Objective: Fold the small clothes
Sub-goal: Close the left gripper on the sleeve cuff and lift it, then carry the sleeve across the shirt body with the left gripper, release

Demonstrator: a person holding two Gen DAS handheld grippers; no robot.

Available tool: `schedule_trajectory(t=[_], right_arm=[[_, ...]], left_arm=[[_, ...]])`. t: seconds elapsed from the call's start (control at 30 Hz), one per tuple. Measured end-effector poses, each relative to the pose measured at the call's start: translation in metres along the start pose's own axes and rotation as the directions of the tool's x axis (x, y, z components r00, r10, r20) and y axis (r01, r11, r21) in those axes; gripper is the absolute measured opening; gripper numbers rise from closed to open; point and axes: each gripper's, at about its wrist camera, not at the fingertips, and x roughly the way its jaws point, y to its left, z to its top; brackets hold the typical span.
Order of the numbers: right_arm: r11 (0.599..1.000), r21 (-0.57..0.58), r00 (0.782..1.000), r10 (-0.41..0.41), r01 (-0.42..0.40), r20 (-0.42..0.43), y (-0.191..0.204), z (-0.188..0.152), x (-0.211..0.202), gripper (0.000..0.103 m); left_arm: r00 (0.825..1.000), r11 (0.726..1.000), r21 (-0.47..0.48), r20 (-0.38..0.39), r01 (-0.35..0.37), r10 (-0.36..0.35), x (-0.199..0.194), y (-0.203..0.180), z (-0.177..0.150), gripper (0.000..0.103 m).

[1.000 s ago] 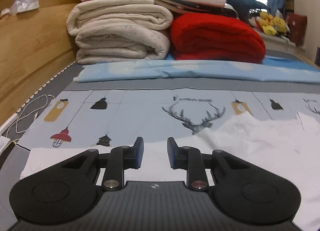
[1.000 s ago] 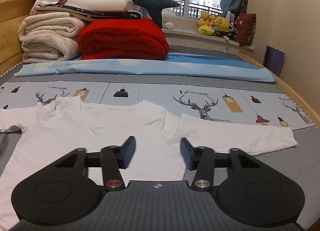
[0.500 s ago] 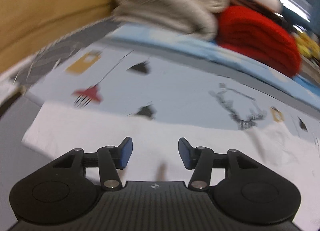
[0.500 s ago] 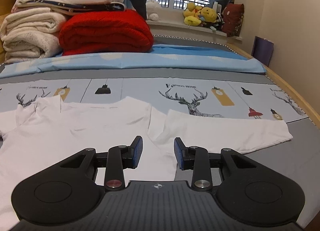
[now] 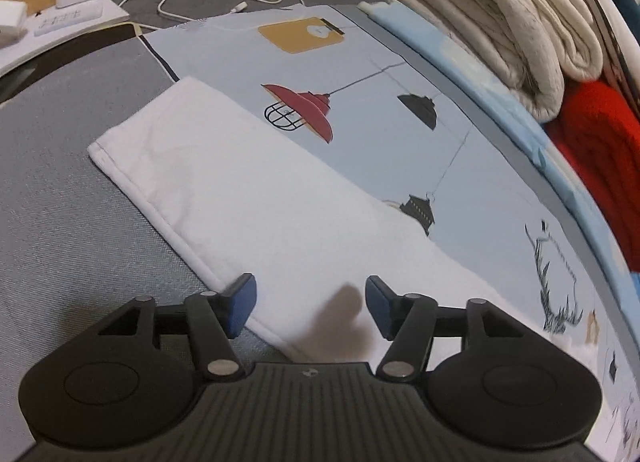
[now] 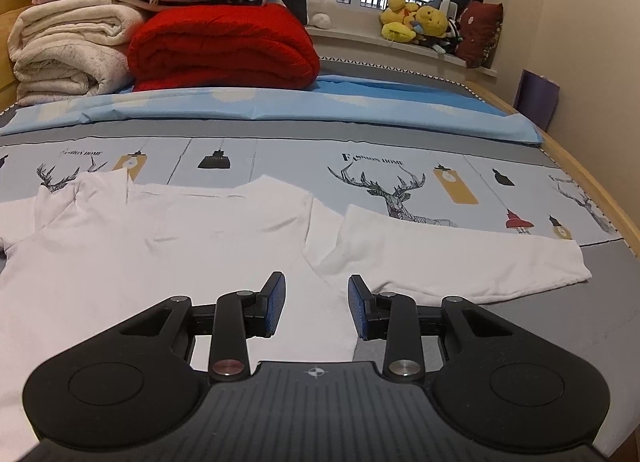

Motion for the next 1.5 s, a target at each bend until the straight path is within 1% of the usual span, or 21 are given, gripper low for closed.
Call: schedule_trajectory(t=[0.1,0.2,0.3,0.33,0.4,0.47,0.57,0.67,0.73,0.77,0.8,0.83,0.87,1.0,1.13,1.23,1.27,1.3,1.33,1.37,1.5], right_arm=[[1.000,0.004,1.000,-0.003,0.003,0.005,-0.001,0.000,0.000,0.036],[1.000,-0.004,1.000,-0.003,0.003,0.008,0.000,0.000,0.000,0.036],[1.000,-0.010,1.000,-0.003,0.003,0.006,0.000,0.000,0.001,0.036],[1.000,-0.010,1.000,-0.004,0.004,0.005,0.000,0.000,0.001,0.036],[1.000,-0.010,1.000,-0.005,0.005,0.000,0.001,0.000,0.002,0.036],[1.000,-0.009,1.000,-0.005,0.005,-0.001,0.002,0.000,0.003,0.036],[1.000,-0.019,1.000,0.000,0.000,-0.001,0.004,0.000,0.004,0.036],[1.000,-0.022,1.000,0.003,-0.003,0.000,0.003,0.001,0.004,0.036],[1.000,-0.017,1.000,0.001,-0.001,0.000,0.003,0.001,0.004,0.036],[1.000,-0.016,1.000,0.001,-0.001,0.001,0.003,0.001,0.004,0.036],[1.000,-0.016,1.000,0.000,0.000,0.001,0.002,0.000,0.004,0.036],[1.000,-0.016,1.000,0.000,0.000,0.001,0.002,0.000,0.004,0.036],[1.000,-0.016,1.000,0.000,0.000,0.001,0.002,0.000,0.004,0.036],[1.000,-0.010,1.000,-0.002,0.002,0.001,0.001,0.000,0.004,0.036],[1.000,-0.009,1.000,0.000,0.000,0.009,0.002,0.001,0.003,0.036],[1.000,-0.014,1.000,0.014,-0.014,0.019,0.007,0.001,0.001,0.036],[0.999,-0.017,0.999,0.032,-0.032,0.023,0.010,0.003,0.000,0.034],[0.998,-0.024,0.998,0.055,-0.054,0.031,0.015,0.004,-0.002,0.032],[0.997,-0.038,0.997,0.075,-0.074,0.037,0.020,0.006,-0.002,0.025],[0.993,-0.064,0.994,0.099,-0.096,0.044,0.029,0.009,-0.002,0.021],[0.981,-0.111,0.985,0.163,-0.156,0.051,0.065,0.027,0.005,0.021]], left_arm=[[0.999,0.999,-0.024,0.022,-0.031,0.032,0.000,0.000,0.002,0.066],[0.993,0.994,-0.024,0.055,-0.105,0.106,-0.003,-0.005,0.003,0.066],[0.985,0.987,-0.036,0.070,-0.154,0.156,-0.007,-0.005,0.004,0.066],[0.981,0.983,-0.030,0.072,-0.179,0.181,-0.006,-0.006,0.004,0.066],[0.966,0.968,-0.018,0.059,-0.251,0.251,-0.001,-0.005,0.005,0.067],[0.954,0.954,-0.039,0.038,-0.297,0.298,0.003,0.001,0.003,0.067],[0.955,0.956,-0.031,0.050,-0.290,0.291,0.002,0.001,0.004,0.068],[0.956,0.958,-0.027,0.059,-0.285,0.286,0.004,0.000,0.003,0.067],[0.953,0.956,-0.017,0.071,-0.294,0.294,0.006,-0.003,0.003,0.060],[0.952,0.955,-0.007,0.079,-0.297,0.297,0.007,-0.004,0.004,0.047],[0.951,0.955,0.003,0.087,-0.298,0.296,0.007,-0.006,0.004,0.030],[0.952,0.956,0.012,0.093,-0.295,0.292,0.007,-0.008,0.004,0.021],[0.954,0.958,0.021,0.096,-0.286,0.283,0.007,-0.010,0.004,0.008],[0.952,0.957,0.035,0.120,-0.289,0.283,0.002,-0.019,0.004,0.006],[0.956,0.965,0.068,0.173,-0.253,0.239,-0.015,-0.042,0.002,0.006],[0.959,0.972,0.120,0.229,-0.200,0.169,-0.035,-0.070,-0.005,0.006],[0.959,0.974,0.142,0.245,-0.178,0.139,-0.043,-0.082,-0.009,0.005],[0.960,0.974,0.164,0.257,-0.156,0.110,-0.050,-0.093,-0.014,0.005],[0.961,0.973,0.190,0.265,-0.128,0.074,-0.058,-0.106,-0.020,0.005],[0.963,0.972,0.213,0.267,-0.102,0.042,-0.064,-0.117,-0.026,0.005],[0.964,0.956,0.293,0.251,0.012,-0.089,-0.088,-0.164,-0.054,0.005]])
